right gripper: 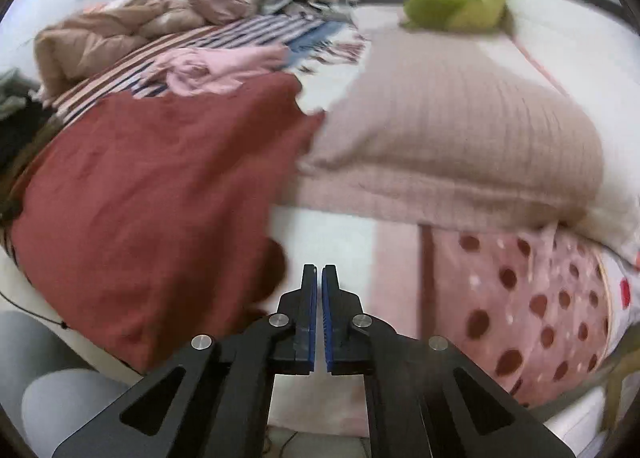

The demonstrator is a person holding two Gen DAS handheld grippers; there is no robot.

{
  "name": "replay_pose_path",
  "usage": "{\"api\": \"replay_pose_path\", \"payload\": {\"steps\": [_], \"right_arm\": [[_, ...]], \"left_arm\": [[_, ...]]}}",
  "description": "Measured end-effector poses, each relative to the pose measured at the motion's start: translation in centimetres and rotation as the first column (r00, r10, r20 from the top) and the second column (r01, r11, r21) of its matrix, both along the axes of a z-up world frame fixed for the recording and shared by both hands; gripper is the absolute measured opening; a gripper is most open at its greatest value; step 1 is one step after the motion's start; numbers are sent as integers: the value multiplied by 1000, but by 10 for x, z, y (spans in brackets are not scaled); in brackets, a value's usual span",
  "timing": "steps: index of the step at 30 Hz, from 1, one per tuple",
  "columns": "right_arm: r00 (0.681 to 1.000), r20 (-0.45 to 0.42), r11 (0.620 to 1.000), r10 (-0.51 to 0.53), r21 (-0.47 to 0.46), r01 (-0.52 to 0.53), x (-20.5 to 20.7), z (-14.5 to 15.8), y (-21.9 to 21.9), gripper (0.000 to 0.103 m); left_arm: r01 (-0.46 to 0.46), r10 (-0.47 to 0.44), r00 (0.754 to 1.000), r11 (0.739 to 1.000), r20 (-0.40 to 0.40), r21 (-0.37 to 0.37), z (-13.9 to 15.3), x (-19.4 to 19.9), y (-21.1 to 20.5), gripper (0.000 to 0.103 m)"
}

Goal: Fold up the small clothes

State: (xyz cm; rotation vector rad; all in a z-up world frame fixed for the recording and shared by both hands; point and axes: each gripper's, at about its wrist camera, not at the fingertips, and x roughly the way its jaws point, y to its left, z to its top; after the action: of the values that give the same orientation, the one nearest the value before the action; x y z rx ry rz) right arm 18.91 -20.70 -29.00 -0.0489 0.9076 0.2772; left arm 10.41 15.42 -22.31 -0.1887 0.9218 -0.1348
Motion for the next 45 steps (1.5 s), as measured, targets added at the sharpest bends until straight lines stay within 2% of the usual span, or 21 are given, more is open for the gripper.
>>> {"api": "replay_pose_path", "payload": {"steps": [2, 4, 6, 7, 11, 12, 13, 14, 15, 16, 19, 20, 25, 27, 28, 31, 37, 39, 40, 43, 45], "right_arm": [[999, 36, 1000, 15, 11, -15, 0, 9, -4, 0], [997, 67, 997, 40, 71, -45, 4, 25, -5, 2], [995, 64, 983, 76, 160, -85, 20, 40, -3, 28], [995, 52, 978, 88, 186, -96, 32, 45, 0, 47], [990, -61, 970, 130, 217, -114, 79, 28, 30, 61], [985, -90, 969, 144, 216, -122, 85, 20, 37, 61], [981, -115, 970, 153, 207, -127, 91, 11, 43, 59], [982, -121, 976, 144, 180, -121, 96, 3, 49, 35], [985, -106, 980, 136, 162, -118, 99, 1, 51, 15], [988, -81, 979, 131, 167, -116, 98, 1, 51, 5], [995, 0, 991, 95, 100, -95, 94, 12, 42, 1], [996, -14, 990, 88, 109, -86, 96, 10, 38, 1], [992, -31, 992, 120, 39, -119, 98, -1, 51, 5], [990, -24, 990, 138, 43, -137, 87, 14, 49, 20], [988, 2, 987, 158, 43, -158, 79, 24, 48, 32], [968, 83, 970, 238, 34, -241, 50, 55, 50, 39], [884, 134, 878, 447, 122, -463, 1, 76, 90, 40], [857, 120, 846, 501, 139, -514, -7, 69, 110, 25], [846, 107, 832, 523, 153, -534, -10, 66, 118, 6], [805, 32, 785, 593, 198, -587, -15, 44, 143, 5], [811, -45, 807, 583, 147, -572, -15, 22, 159, 5]], "left_arm": [[13, -13, 1000, 999, 2, -36, 3, 2, 0, 10], [46, -43, 998, 996, 37, -79, 14, 6, 0, 57], [63, -57, 996, 994, 75, -89, 25, 16, -4, 59], [67, -61, 996, 995, 72, -80, 28, 25, -6, 59], [55, -53, 998, 997, 46, -49, 25, 73, -15, 59], [48, -47, 998, 998, 30, -43, 20, 84, -16, 59], [40, -39, 999, 999, 7, -29, 14, 96, -17, 40], [34, -34, 999, 999, -20, -15, 8, 106, -17, 22], [47, -48, 998, 999, -48, -27, 2, 113, -17, 10], [43, -44, 998, 999, -40, -26, 3, 114, -15, 9], [19, -19, 1000, 1000, 1, 10, 7, 105, -6, 9], [14, -14, 1000, 1000, 2, -5, 4, 104, -3, 10], [4, -4, 1000, 1000, -13, 20, -2, 101, -10, 46], [21, -21, 1000, 999, 6, -24, 9, 87, -8, 61], [34, -33, 999, 999, 22, -38, 16, 75, -7, 69], [53, -50, 998, 997, 49, -63, 32, 38, -7, 88], [6, -4, 1000, 979, 11, -204, 15, -21, 3, 89], [-12, 7, 1000, 961, -19, -276, -1, -31, 5, 89], [-13, 5, 1000, 951, -25, -308, -8, -34, 4, 89], [32, -47, 999, 917, -27, -398, -24, -36, -5, 89], [12, -37, 998, 886, -45, -464, -36, -31, -8, 89]]}}
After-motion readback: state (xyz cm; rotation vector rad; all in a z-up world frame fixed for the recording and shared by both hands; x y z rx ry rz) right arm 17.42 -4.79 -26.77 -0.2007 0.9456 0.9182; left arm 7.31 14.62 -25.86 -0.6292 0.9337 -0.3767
